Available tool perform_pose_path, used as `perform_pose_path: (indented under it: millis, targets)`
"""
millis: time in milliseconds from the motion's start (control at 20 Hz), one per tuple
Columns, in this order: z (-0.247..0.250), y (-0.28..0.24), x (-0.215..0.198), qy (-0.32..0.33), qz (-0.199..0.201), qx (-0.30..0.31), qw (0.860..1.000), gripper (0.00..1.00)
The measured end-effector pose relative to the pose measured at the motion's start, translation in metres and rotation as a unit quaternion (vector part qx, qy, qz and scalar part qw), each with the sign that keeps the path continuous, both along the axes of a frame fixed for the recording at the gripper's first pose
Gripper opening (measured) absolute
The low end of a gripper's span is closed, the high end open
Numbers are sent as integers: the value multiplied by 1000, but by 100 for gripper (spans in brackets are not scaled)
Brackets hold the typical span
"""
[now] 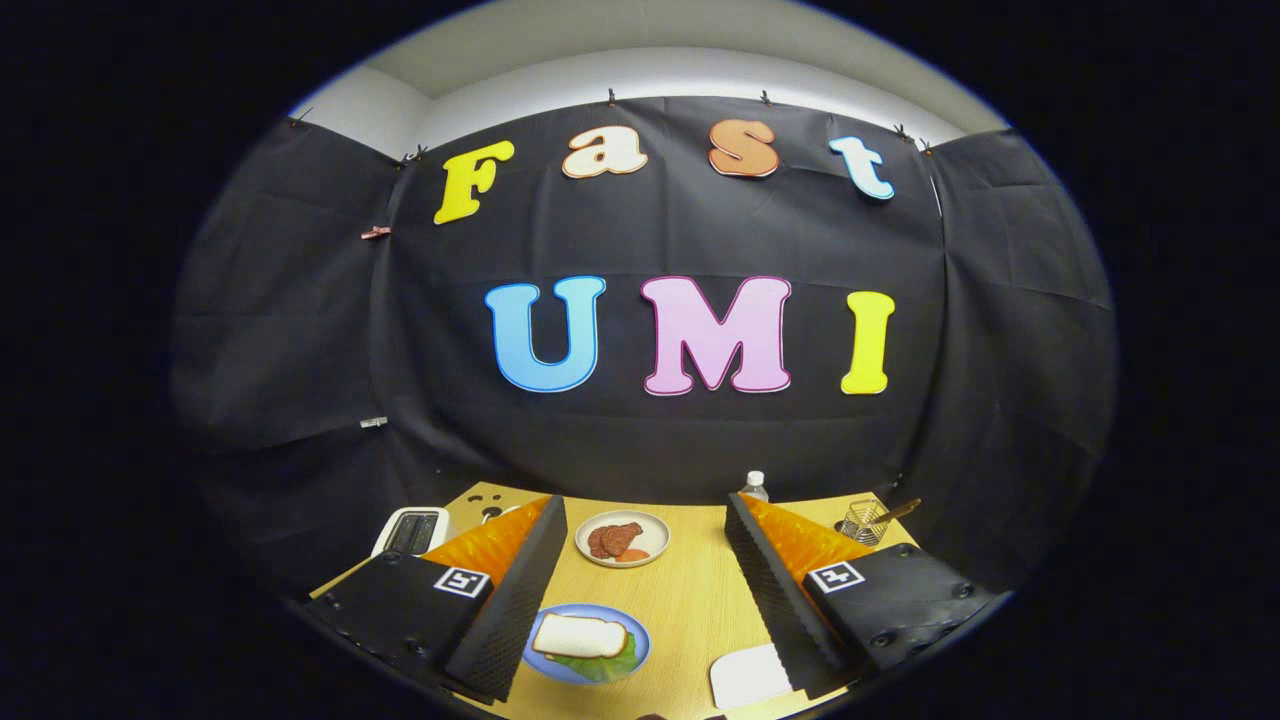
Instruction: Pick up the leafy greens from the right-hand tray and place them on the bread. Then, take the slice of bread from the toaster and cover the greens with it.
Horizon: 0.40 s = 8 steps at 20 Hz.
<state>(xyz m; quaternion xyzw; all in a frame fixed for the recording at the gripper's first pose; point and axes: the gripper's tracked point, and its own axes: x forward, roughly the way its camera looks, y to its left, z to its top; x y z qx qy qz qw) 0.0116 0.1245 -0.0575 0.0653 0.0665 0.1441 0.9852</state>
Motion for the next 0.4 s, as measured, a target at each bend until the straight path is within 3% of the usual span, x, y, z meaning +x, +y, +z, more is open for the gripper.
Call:
perform_pose_path:
  millis: [400]
  targets:
    - [-1,11,-5,3,19,-12,1000,99]
